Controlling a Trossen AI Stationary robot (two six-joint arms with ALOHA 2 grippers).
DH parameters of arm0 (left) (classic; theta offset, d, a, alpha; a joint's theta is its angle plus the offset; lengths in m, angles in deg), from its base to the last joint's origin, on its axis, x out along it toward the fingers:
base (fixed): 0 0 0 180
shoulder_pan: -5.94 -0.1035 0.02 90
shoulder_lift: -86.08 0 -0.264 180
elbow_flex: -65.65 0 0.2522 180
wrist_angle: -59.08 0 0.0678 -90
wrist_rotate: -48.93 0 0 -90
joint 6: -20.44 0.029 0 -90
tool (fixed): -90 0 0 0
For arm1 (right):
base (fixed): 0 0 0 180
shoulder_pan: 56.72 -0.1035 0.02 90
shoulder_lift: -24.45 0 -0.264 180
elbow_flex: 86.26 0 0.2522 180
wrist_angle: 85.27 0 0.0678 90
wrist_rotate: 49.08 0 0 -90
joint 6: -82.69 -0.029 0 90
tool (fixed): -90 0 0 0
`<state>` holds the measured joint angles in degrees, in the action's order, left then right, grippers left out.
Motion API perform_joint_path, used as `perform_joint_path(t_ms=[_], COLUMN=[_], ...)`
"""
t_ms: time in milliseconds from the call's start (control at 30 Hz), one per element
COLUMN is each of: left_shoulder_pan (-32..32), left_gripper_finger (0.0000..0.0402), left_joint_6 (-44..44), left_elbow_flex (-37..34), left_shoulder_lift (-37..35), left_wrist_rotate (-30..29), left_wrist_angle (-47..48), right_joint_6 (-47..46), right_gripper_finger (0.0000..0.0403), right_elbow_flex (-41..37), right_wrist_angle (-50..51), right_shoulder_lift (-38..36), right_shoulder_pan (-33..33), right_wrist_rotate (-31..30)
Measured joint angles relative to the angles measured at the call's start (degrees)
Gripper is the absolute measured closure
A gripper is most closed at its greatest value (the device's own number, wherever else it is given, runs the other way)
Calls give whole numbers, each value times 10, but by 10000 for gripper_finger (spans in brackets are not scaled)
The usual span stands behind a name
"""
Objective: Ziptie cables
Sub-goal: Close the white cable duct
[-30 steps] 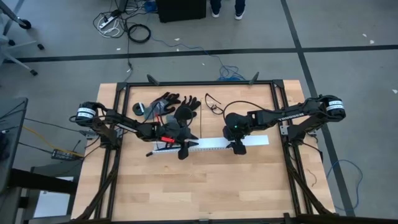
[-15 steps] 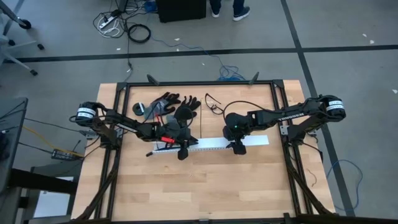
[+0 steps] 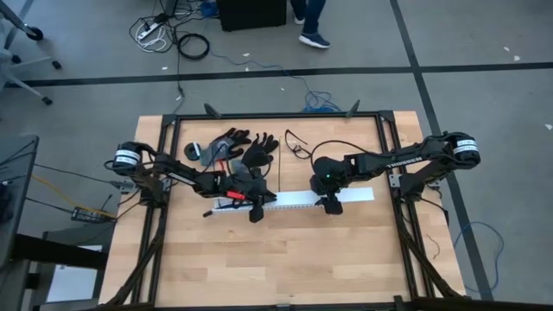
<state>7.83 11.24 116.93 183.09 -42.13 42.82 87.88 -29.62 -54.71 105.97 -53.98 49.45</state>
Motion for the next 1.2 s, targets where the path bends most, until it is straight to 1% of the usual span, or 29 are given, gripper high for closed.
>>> perform_joint_path(t_ms=[267,1200], left_shoulder_pan=[0,0], left_gripper_finger=[353,353], left_joint_6=[0,0], left_elbow_flex=[0,1], left_shoulder_lift=[8,8], left_wrist_rotate=[2,8], left_wrist_angle=[-19,-3], right_joint_6=[0,3], right_gripper_finger=[174,174], right_elbow_flex=[-6,-6], right_wrist_angle=[-4,-11], right_shoulder_lift=[0,0], right_shoulder_pan=[0,0], right_wrist_rotate=[-3,1])
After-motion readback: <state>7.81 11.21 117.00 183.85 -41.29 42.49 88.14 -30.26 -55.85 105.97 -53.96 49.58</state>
